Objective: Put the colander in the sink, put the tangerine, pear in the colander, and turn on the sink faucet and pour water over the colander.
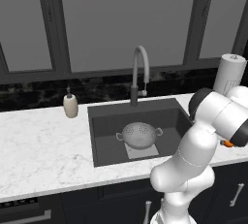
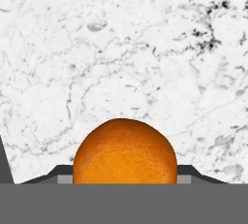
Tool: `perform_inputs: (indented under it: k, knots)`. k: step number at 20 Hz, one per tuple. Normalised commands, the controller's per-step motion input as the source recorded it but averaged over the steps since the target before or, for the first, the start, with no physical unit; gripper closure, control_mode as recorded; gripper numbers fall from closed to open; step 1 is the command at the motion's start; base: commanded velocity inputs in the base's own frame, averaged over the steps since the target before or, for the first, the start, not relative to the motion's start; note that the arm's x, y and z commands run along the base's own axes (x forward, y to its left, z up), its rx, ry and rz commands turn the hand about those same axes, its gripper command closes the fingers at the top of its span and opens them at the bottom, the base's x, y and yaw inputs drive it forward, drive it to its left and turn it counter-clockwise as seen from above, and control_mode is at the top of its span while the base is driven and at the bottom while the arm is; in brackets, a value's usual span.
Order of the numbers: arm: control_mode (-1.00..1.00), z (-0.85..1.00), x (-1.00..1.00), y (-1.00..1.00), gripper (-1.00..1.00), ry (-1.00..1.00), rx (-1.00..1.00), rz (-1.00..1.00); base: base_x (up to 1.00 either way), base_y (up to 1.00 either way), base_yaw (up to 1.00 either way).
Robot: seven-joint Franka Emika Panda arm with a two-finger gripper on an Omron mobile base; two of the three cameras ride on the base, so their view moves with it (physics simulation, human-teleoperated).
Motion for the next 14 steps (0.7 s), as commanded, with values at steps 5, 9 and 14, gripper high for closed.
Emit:
perform_inputs:
  k: [5, 9, 14]
  knots:
    - [-1.00, 0.05, 0.00, 0.00, 1.00, 0.00, 0.00, 0.00, 0.00, 0.00, 0.00]
    - [-1.00, 0.37, 0.00, 0.16, 1.00, 0.00, 0.00, 0.03, 0.00, 0.00, 0.00]
    - [-1.00, 0.41, 0.03, 0.60, 1.00, 0.00, 0.00, 0.06, 0.00, 0.00, 0.00]
